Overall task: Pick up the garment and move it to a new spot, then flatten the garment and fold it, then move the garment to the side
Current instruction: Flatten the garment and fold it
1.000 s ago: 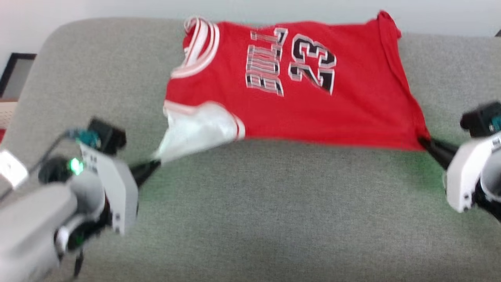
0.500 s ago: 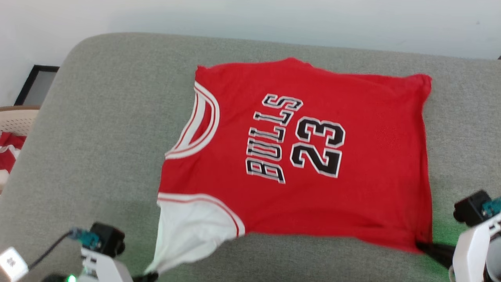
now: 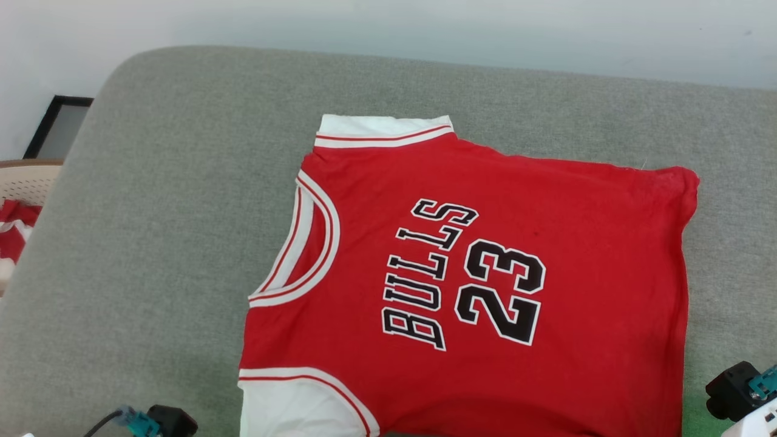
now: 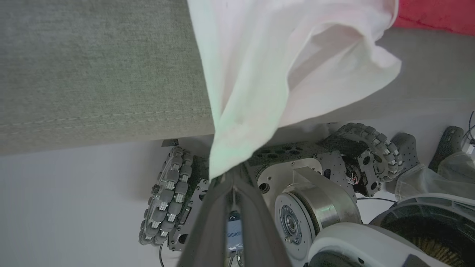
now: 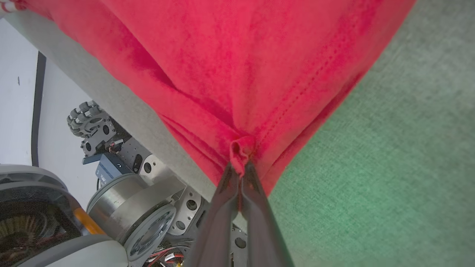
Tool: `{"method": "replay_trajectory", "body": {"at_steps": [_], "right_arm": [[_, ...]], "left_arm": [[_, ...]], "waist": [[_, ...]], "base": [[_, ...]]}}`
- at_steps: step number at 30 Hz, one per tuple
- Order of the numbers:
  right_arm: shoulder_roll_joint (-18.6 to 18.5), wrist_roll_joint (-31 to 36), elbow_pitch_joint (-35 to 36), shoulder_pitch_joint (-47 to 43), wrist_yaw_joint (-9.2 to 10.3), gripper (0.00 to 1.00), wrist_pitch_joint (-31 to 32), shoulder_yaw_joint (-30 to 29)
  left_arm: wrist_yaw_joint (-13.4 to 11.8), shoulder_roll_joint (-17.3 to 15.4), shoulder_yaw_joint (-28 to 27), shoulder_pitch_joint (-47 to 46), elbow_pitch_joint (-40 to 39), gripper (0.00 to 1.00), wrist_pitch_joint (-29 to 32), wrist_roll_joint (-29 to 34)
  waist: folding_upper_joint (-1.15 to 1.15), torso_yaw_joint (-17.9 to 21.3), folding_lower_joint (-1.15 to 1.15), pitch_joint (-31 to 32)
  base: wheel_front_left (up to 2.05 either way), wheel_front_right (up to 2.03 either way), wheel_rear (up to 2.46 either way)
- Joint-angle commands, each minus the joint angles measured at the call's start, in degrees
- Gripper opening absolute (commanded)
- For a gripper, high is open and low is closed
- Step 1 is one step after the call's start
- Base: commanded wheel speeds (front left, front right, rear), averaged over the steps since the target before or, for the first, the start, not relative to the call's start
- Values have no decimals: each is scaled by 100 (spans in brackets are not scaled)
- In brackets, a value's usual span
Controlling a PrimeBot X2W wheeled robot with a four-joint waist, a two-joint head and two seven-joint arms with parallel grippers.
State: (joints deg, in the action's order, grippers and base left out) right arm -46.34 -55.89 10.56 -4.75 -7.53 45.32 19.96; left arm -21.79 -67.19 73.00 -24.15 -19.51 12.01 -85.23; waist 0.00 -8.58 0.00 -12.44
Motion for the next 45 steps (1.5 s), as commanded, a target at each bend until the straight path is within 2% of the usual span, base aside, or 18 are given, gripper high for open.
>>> {"method": "replay_trajectory", "body": {"at_steps": [1,6,10,13,17,22,27,32,35,40,42,43,44,45], "right_arm": [[63,47,51,-109,9,0,60,-83],[359,258,369,-168,9,0,146,-561],[613,587,542,42,9,0,119,-846],[825,897,531,342,9,0,16,-1002],[1054,1251,338,880,9,0,-114,-1002],[1255,1685,-164,1650,9,0,-382,-880],[1452,2024,-847,2314,9,0,-682,-618],[1603,2185,-1570,2793,9,0,-864,-310],[1663,2191,-1939,2995,9,0,-915,-105],[1694,2022,-2320,3232,9,0,-978,188],[1693,1978,-2445,3281,9,0,-990,275],[1695,1953,-2500,3317,9,0,-1012,309],[1694,1942,-2536,3348,9,0,-1051,338],[1681,1942,-2554,3379,9,14,-1082,387]], "left_arm": [[-47,-38,-5,46,-38,0,12,9],[-176,-236,-136,-291,-293,0,15,351],[-153,-415,-313,-735,-441,0,139,756],[-6,-451,-440,-1142,-389,0,296,1116],[336,-279,-630,-1743,-66,0,551,1464],[1017,259,-756,-2517,822,0,815,1907],[1741,1042,-719,-3110,2057,0,872,2208],[2356,1778,-591,-3447,3292,0,944,2247],[2596,2097,-488,-3506,3940,0,991,2250],[2823,2515,-362,-3498,4826,1,1096,2098],[2867,2651,-346,-3489,5137,16,1119,2008],[2885,2702,-344,-3493,5270,29,1146,1965],[2891,2759,-337,-3510,5391,47,1140,1939],[2890,2819,-348,-3524,5521,82,1127,1886]], "waist": [[0,19,0,-19],[0,75,0,-32],[0,145,0,-36],[0,205,0,-59],[0,281,0,-122],[0,348,0,-229],[0,401,0,-334],[0,437,0,-416],[0,465,0,-453],[0,504,0,-495],[0,505,0,-498],[0,507,0,-495],[0,505,0,-490],[0,499,0,-477]], "base": [[0,0,0],[0,0,0],[0,0,0],[0,0,0],[0,0,0],[0,0,0],[0,0,0],[0,0,0],[0,0,0],[0,0,0],[0,0,0],[0,0,0],[0,0,0],[0,0,0]]}}
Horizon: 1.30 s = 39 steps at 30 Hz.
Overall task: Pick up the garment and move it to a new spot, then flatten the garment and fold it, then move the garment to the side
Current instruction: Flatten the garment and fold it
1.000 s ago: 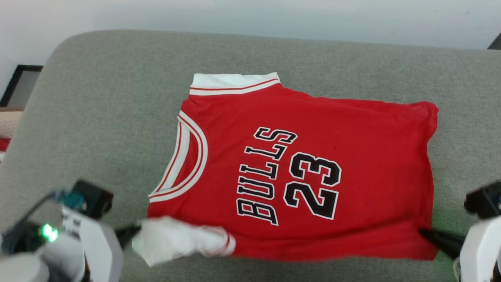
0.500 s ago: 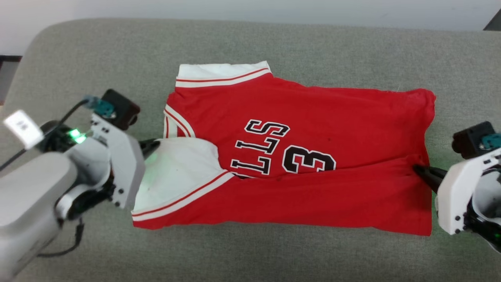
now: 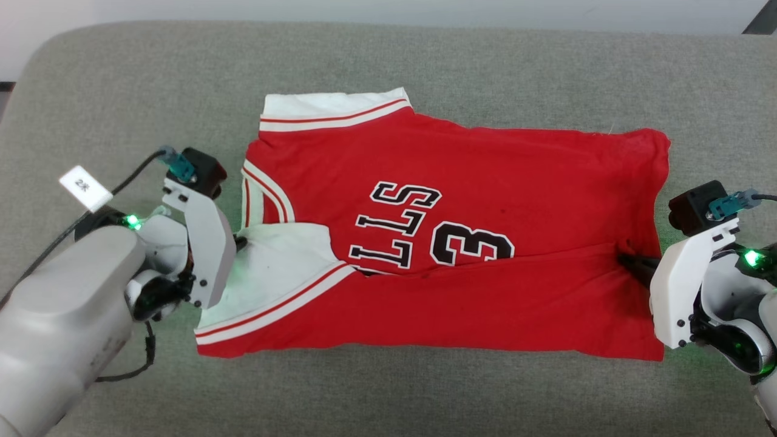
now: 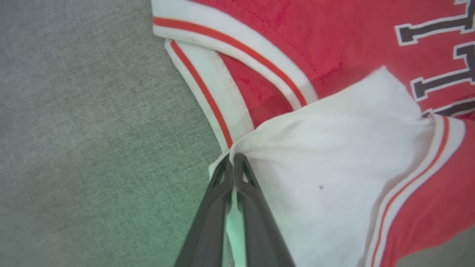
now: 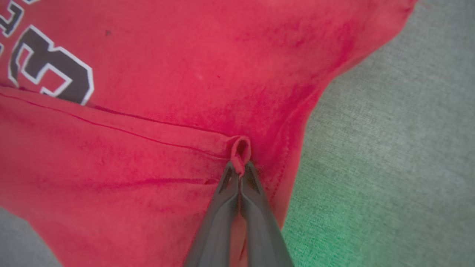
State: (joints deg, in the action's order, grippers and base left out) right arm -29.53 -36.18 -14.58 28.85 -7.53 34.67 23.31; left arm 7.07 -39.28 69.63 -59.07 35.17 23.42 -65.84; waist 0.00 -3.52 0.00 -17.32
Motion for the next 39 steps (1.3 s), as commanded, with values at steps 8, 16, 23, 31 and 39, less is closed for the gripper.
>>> {"method": "replay_trajectory", "body": {"at_steps": [8,16,23,31,39], "right_arm": [[-115,-151,-132,9,9,100,-294,109],[-156,78,308,-446,9,100,-916,-479],[159,521,906,-1012,9,100,-1474,-1289],[856,1150,1792,-1764,9,100,-1685,-2285],[1338,1394,2369,-2161,9,100,-1495,-2685]], "left_arm": [[43,161,-30,-161,451,100,76,-280],[-134,-147,-68,-75,105,100,496,-545],[-715,-512,-84,231,-771,100,1241,-1012],[-1589,-1050,-108,720,-2060,100,1759,-1527],[-1840,-1108,-68,1086,-2100,100,1498,-1517]], "waist": [[0,-100,0,258],[0,-232,0,493],[0,-264,0,581],[0,-170,0,566],[0,39,0,501]], "base": [[0,0,0],[0,0,0],[0,0,0],[0,0,0],[0,0,0]]}}
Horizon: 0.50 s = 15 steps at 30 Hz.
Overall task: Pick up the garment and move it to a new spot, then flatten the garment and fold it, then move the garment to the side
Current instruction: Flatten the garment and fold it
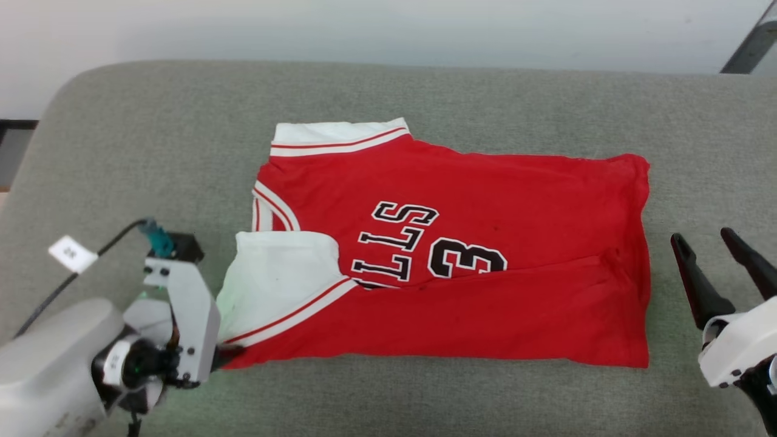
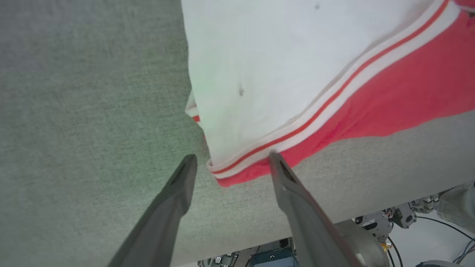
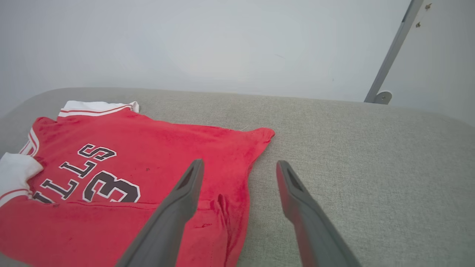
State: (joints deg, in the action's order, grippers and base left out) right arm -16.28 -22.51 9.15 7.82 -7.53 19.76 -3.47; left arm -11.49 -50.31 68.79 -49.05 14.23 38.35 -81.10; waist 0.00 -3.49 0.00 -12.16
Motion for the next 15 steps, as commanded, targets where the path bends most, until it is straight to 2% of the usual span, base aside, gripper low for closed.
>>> {"method": "replay_trajectory", "body": {"at_steps": [1,8,13,14,15], "right_arm": [[50,45,38,-83,9,100,21,-32],[225,37,181,-345,9,100,183,-213],[199,-160,260,-606,9,100,712,-100],[189,-194,275,-653,9,100,847,-91],[180,-238,288,-714,9,100,1000,-68]], "left_arm": [[43,20,28,118,88,100,-45,34],[282,389,17,450,919,100,-341,-142],[484,687,45,603,1385,100,-356,-261],[542,742,56,630,1441,87,-331,-286],[597,792,63,647,1488,24,-312,-317]], "waist": [[0,62,0,-22],[0,186,0,-39],[0,201,0,-28],[0,200,0,-26],[0,197,0,-25]], "base": [[0,0,0],[0,0,0],[0,0,0],[0,0,0],[0,0,0]]}}
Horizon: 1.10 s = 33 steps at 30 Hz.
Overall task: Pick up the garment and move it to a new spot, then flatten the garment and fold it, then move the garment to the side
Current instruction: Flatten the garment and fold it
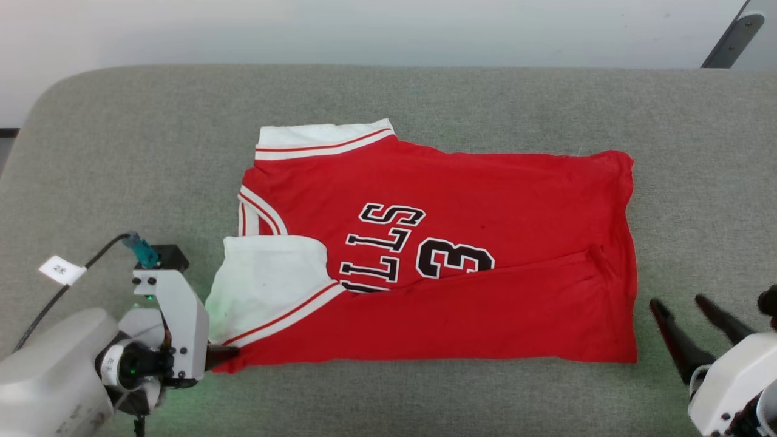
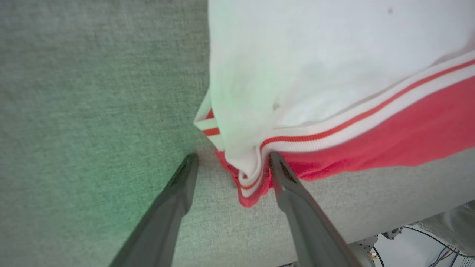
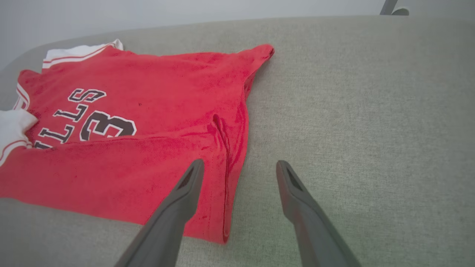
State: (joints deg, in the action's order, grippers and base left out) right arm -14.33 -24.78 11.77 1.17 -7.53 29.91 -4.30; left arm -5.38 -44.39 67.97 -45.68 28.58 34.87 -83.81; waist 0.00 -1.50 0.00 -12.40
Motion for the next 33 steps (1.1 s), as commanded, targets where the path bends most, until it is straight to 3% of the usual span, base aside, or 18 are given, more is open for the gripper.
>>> {"method": "replay_trajectory", "body": {"at_steps": [1,9,18,19,21,33], "right_arm": [[-13,-53,30,-90,9,100,115,18],[80,21,-253,53,9,100,960,-38],[77,118,-1249,694,9,100,1376,163],[48,123,-1409,751,9,79,1453,245],[58,41,-1669,825,8,0,1574,398],[-188,-73,-1985,1002,12,0,1719,418]], "left_arm": [[32,243,153,314,114,0,50,-46],[327,492,157,208,387,0,37,-17],[538,696,108,88,649,0,-34,-17],[560,712,112,81,674,0,-44,3],[585,741,99,66,723,0,-50,-5],[717,637,28,101,813,0,-65,-46]], "waist": [[0,-11,0,-1],[0,-129,0,-78],[0,-279,0,-241],[0,-299,0,-254],[0,-336,0,-277],[0,-434,0,-282]], "base": [[0,0,0],[0,0,0],[0,0,0],[0,0,0],[0,0,0],[0,0,0]]}}
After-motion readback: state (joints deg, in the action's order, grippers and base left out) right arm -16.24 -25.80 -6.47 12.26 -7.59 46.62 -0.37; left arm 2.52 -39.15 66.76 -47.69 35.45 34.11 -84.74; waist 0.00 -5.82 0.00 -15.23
